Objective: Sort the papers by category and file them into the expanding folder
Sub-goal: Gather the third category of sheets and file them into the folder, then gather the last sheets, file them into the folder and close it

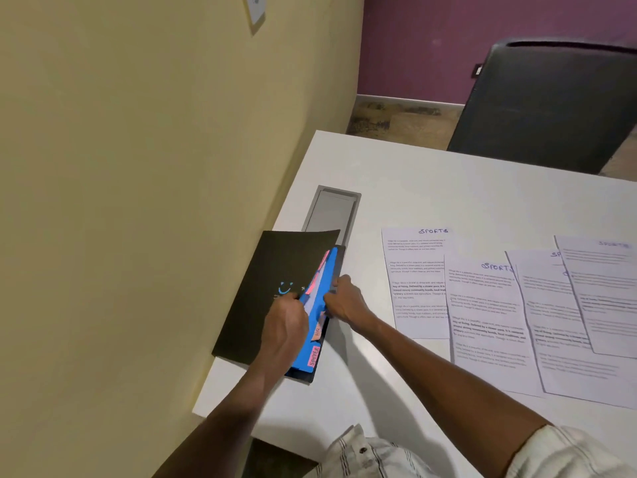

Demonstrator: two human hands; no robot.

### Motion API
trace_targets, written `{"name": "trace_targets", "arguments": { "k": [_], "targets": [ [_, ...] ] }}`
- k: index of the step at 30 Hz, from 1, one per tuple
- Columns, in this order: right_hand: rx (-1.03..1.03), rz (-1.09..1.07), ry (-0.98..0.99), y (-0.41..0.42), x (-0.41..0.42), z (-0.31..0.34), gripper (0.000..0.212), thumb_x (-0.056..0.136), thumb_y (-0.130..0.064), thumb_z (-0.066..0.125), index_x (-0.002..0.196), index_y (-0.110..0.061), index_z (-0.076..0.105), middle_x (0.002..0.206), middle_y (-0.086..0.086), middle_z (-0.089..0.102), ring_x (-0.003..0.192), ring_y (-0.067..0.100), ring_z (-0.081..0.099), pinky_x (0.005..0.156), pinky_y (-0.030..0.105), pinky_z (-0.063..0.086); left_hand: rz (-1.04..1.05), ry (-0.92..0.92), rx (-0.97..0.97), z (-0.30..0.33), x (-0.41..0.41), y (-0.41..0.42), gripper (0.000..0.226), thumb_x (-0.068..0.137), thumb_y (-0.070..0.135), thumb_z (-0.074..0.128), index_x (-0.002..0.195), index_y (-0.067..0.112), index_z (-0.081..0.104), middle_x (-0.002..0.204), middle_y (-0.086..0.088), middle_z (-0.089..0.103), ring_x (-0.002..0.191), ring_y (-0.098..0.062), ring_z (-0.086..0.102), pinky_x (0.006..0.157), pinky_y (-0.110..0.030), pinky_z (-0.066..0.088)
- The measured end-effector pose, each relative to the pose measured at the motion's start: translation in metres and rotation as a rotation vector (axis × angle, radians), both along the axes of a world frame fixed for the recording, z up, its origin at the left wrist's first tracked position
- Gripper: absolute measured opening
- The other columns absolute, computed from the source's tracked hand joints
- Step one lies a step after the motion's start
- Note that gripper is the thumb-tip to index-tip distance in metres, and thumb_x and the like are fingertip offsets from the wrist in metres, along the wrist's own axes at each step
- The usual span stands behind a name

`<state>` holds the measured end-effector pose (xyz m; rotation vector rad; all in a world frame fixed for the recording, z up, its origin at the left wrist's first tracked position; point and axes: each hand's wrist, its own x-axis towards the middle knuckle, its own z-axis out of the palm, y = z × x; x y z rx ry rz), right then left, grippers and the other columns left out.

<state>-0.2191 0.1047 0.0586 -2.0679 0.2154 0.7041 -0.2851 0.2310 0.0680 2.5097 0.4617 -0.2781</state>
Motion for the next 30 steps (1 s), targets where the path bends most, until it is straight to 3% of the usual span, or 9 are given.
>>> {"name": "trace_targets", "arguments": {
  "k": [2,5,9,14,18,21,25,28,30],
  "targets": [
    [-0.01,0.009,0.018,-0.015,-0.006,-0.003,0.009,0.087,-0.011,0.054,0.093,-0.014,0.049,0.103,0.015,0.065,0.087,0.029,0.069,0.081,0.044,0.059,-0.125,0.005,0.063,-0.006,-0.009,-0.014,0.033,0.098,0.034,0.058,0.119,0.009,0.058,0.114,-0.006,0.062,0.097,-0.015,0.063,0.085,-0.023,0.054],
    [0.01,0.028,0.036,-0.031,-0.015,-0.003,0.012,0.082,-0.006,0.05,0.079,-0.018,0.052,0.094,0.016,0.071,0.068,0.024,0.066,0.078,0.045,0.059,-0.218,-0.005,0.065,-0.017,-0.019,-0.031,0.028,0.097,0.026,0.054,0.113,0.007,0.065,0.122,-0.01,0.06,0.101,-0.02,0.059,0.088,-0.027,0.052],
    [0.064,0.014,0.04,-0.044,-0.02,0.004,0.019,0.084,0.001,0.051,0.08,-0.016,0.057,0.091,0.015,0.071,0.062,0.021,0.066,0.072,0.038,0.059,-0.278,0.015,0.073,-0.014,-0.016,-0.039,0.021,0.087,0.019,0.059,0.099,0.004,0.069,0.109,-0.014,0.065,0.097,-0.03,0.063,0.084,-0.034,0.048],
    [0.093,0.022,0.032,-0.059,-0.025,0.009,0.024,0.086,0.001,0.04,0.095,-0.005,0.061,0.088,0.014,0.073,0.062,0.021,0.067,0.064,0.03,0.058,-0.15,0.017,-0.015,-0.005,-0.002,-0.043,0.025,0.096,0.023,0.054,0.091,0.005,0.071,0.085,-0.007,0.064,0.077,-0.019,0.063,0.072,-0.027,0.052],
    [0.106,-0.032,0.046,-0.082,-0.033,0.004,0.024,0.086,0.0,0.039,0.093,-0.005,0.061,0.085,0.014,0.074,0.06,0.021,0.066,0.066,0.032,0.058,-0.103,-0.038,-0.031,-0.005,0.002,-0.055,0.026,0.1,0.018,0.047,0.093,0.006,0.069,0.089,-0.006,0.067,0.075,-0.018,0.06,0.07,-0.024,0.05],
    [0.098,-0.084,0.044,-0.107,-0.04,0.003,0.025,0.083,0.001,0.039,0.091,-0.005,0.062,0.084,0.013,0.074,0.06,0.021,0.066,0.067,0.033,0.058,-0.097,-0.061,-0.094,-0.012,0.002,-0.067,0.024,0.097,0.018,0.049,0.094,0.008,0.071,0.096,-0.01,0.071,0.085,-0.024,0.066,0.074,-0.029,0.052],
    [0.074,-0.157,0.028,-0.148,-0.044,0.002,0.024,0.084,0.002,0.04,0.092,-0.003,0.062,0.086,0.015,0.074,0.061,0.022,0.066,0.068,0.033,0.058,-0.098,-0.076,-0.073,-0.013,0.008,-0.091,0.022,0.092,0.018,0.053,0.096,0.016,0.074,0.099,-0.007,0.072,0.091,-0.023,0.066,0.074,-0.024,0.045],
    [0.025,-0.212,0.019,-0.182,-0.044,-0.002,0.02,0.086,0.003,0.044,0.088,-0.004,0.063,0.086,0.016,0.073,0.059,0.019,0.065,0.062,0.028,0.058,-0.103,-0.076,-0.145,-0.012,0.015,-0.114,0.02,0.092,0.011,0.054,0.097,0.009,0.073,0.099,-0.006,0.074,0.091,-0.022,0.066,0.082,-0.026,0.045],
    [-0.015,-0.239,-0.009,-0.208,-0.044,-0.007,0.018,0.084,0.003,0.047,0.084,-0.006,0.064,0.085,0.015,0.072,0.061,0.02,0.064,0.062,0.031,0.059,-0.108,-0.053,-0.186,-0.014,0.018,-0.129,0.02,0.093,0.011,0.053,0.098,0.008,0.072,0.102,-0.005,0.073,0.094,-0.021,0.066,0.076,-0.021,0.04]
  ]
}}
